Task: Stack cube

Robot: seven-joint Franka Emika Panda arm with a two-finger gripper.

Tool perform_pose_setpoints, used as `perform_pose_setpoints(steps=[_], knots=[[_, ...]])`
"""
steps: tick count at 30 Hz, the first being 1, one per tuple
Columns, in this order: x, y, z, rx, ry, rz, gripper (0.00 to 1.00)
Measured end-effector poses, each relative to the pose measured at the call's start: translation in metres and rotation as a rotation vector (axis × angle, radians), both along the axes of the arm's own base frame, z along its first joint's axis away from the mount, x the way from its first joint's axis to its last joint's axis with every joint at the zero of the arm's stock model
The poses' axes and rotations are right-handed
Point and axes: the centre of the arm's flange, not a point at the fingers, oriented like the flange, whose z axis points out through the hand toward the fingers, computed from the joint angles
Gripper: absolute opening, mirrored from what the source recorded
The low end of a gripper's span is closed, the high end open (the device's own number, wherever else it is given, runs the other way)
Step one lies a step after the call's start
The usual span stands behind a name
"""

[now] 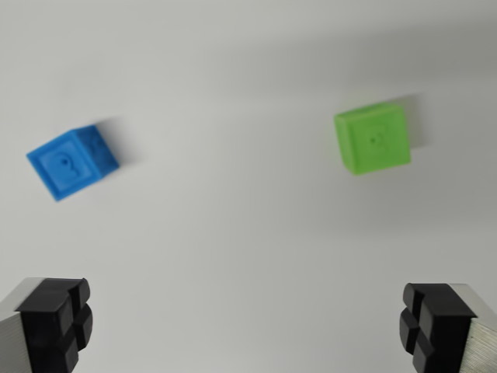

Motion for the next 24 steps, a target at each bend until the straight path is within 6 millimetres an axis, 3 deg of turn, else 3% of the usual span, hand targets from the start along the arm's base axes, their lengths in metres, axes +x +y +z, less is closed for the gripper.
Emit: perform_pose_setpoints(steps=[24], knots=[[0.0, -0.025, -0.052, -0.006, 0.012, 0.054, 1.0]])
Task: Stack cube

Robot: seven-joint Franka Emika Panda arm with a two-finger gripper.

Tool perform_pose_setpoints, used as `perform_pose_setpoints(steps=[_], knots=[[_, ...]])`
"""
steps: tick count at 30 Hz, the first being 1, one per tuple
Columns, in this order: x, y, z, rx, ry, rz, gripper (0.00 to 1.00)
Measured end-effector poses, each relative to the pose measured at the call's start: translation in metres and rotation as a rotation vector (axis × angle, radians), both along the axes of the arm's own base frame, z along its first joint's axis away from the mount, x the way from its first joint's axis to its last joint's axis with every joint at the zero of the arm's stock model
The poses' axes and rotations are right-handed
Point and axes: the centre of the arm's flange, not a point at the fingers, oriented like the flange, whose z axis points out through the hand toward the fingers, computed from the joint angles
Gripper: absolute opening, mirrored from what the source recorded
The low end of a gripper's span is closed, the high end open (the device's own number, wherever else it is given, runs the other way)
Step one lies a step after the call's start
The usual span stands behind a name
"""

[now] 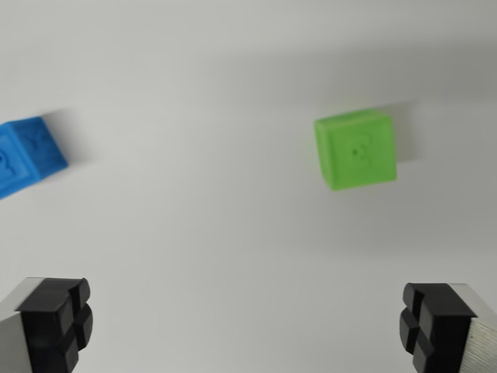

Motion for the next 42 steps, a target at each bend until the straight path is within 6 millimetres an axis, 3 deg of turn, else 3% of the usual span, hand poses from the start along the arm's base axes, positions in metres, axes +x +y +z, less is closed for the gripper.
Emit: perform_pose_setpoints(steps=[27, 42], knots=[[0.0, -0.044, -0.09, -0.007, 0.019, 0.093, 1.0], [-0.002, -0.073, -0.149, -0.01, 0.033, 0.153, 1.0]])
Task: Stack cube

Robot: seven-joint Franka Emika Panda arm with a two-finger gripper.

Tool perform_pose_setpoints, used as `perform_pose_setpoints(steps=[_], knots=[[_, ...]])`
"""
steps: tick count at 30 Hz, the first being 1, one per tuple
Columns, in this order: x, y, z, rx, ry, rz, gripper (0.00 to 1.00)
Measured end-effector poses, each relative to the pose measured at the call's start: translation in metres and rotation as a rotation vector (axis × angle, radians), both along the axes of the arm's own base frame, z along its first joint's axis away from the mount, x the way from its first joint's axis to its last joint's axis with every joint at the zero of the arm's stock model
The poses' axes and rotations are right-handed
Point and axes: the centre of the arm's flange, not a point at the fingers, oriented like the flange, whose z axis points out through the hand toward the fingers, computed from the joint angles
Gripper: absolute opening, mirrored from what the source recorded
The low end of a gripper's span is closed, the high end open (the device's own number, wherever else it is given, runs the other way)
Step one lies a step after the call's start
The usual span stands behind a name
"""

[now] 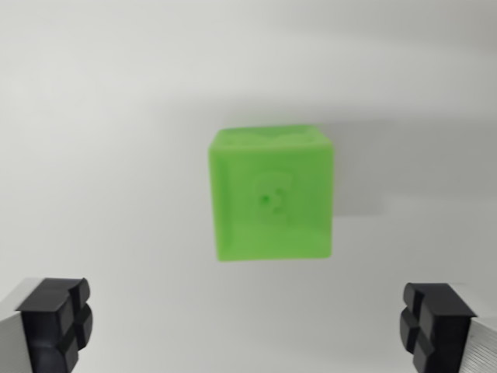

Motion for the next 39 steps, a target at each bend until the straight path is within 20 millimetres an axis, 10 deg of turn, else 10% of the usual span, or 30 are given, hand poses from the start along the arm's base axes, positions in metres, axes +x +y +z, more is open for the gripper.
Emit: perform_pose_setpoints(steps=[34, 35, 39], knots=[[0.0, -0.01, -0.11, -0.002, 0.003, 0.026, 1.0], [0.0, -0.01, -0.111, -0.002, 0.003, 0.026, 0.0], [0.0, -0.01, -0.111, -0.002, 0.003, 0.026, 0.0]])
